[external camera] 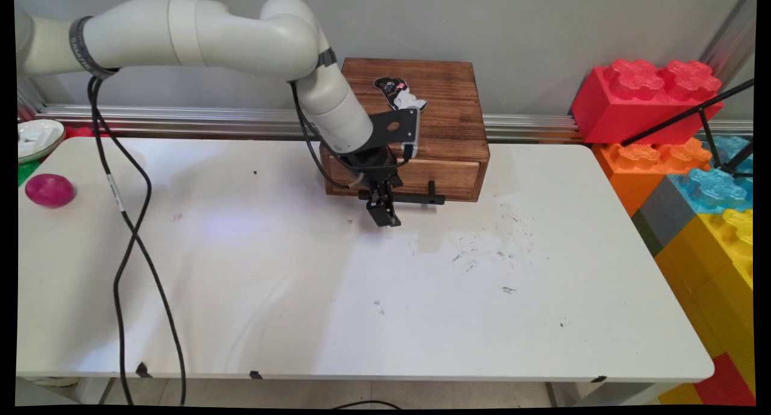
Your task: Open the drawer
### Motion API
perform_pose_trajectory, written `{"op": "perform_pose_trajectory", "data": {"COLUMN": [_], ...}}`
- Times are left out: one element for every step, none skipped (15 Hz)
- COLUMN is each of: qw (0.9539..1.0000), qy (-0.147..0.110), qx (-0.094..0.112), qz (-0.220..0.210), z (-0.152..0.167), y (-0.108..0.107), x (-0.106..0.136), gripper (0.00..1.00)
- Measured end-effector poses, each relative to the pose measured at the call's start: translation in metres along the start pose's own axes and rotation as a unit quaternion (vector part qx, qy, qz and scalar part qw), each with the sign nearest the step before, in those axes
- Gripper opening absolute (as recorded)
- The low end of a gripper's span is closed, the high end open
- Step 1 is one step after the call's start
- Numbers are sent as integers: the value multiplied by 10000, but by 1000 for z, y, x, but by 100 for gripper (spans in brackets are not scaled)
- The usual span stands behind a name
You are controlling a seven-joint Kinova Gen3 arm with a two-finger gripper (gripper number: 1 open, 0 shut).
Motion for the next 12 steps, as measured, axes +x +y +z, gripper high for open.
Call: {"op": "perform_pose_trajectory", "data": {"qw": [10000, 10000, 10000, 10000, 9999, 9999, 9999, 9999, 9999, 9999, 9999, 9998], "qy": [-12, -30, -51, -69, -88, -99, -112, -125, -134, -143, -151, -155], "qx": [2, 10, 21, 32, 41, 50, 64, 68, 64, 63, 62, 61], "qz": [7, 15, 27, 37, 44, 45, 44, 39, 39, 40, 43, 49], "z": [2, 5, 8, 11, 14, 16, 19, 21, 23, 25, 27, 30], "y": [0, -1, -1, -2, -2, -2, -3, -2, -2, -1, -1, -1], "x": [0, 0, 0, 0, 0, 0, 0, -1, -1, -2, -2, -3], "gripper": [100, 100, 100, 100, 100, 100, 100, 100, 100, 100, 100, 100]}}
